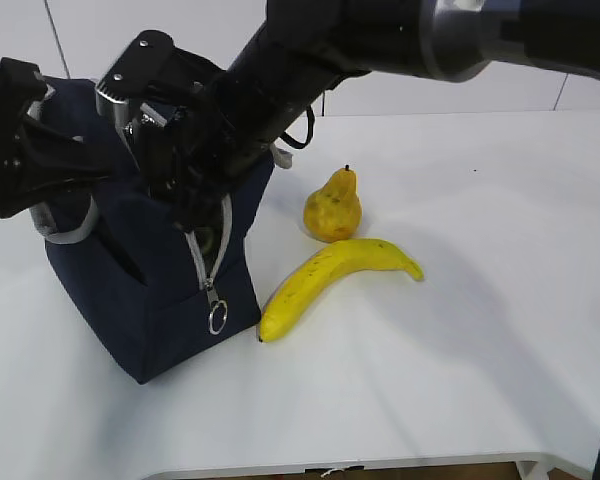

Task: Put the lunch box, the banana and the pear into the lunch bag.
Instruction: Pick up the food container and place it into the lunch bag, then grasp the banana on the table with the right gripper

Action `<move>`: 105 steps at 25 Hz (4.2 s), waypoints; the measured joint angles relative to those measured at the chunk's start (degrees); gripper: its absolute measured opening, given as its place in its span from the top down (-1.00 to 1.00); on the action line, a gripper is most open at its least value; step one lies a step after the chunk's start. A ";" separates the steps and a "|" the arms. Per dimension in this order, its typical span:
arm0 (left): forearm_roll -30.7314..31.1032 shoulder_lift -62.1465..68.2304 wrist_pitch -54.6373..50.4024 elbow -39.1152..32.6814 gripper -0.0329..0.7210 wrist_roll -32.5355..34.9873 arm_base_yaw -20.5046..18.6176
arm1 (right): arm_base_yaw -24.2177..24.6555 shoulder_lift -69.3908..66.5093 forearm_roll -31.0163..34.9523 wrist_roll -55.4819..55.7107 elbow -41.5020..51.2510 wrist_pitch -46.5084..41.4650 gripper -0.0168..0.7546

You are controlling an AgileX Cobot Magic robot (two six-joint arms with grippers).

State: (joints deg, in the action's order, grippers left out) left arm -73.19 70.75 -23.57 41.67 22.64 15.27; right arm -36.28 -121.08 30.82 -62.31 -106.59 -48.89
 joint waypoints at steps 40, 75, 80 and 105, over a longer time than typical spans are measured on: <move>6.99 0.00 0.21 0.00 0.88 0.13 0.00 | 13.16 12.18 -22.37 12.85 -0.83 -22.19 -0.37; 7.16 0.00 0.21 0.00 0.89 1.29 0.00 | 18.75 6.41 -0.72 -46.59 13.27 -14.23 -0.37; 7.16 0.00 0.21 0.00 0.89 1.42 0.00 | 18.65 4.91 -0.47 -49.87 13.27 -12.72 -0.37; 7.16 0.00 -0.55 0.00 0.89 1.66 0.00 | 16.16 -0.49 2.08 -56.86 13.27 -6.72 -0.37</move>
State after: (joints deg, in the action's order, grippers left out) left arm -66.04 70.75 -24.11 41.67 24.30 15.27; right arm -20.11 -121.57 32.90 -119.18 -93.31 -55.61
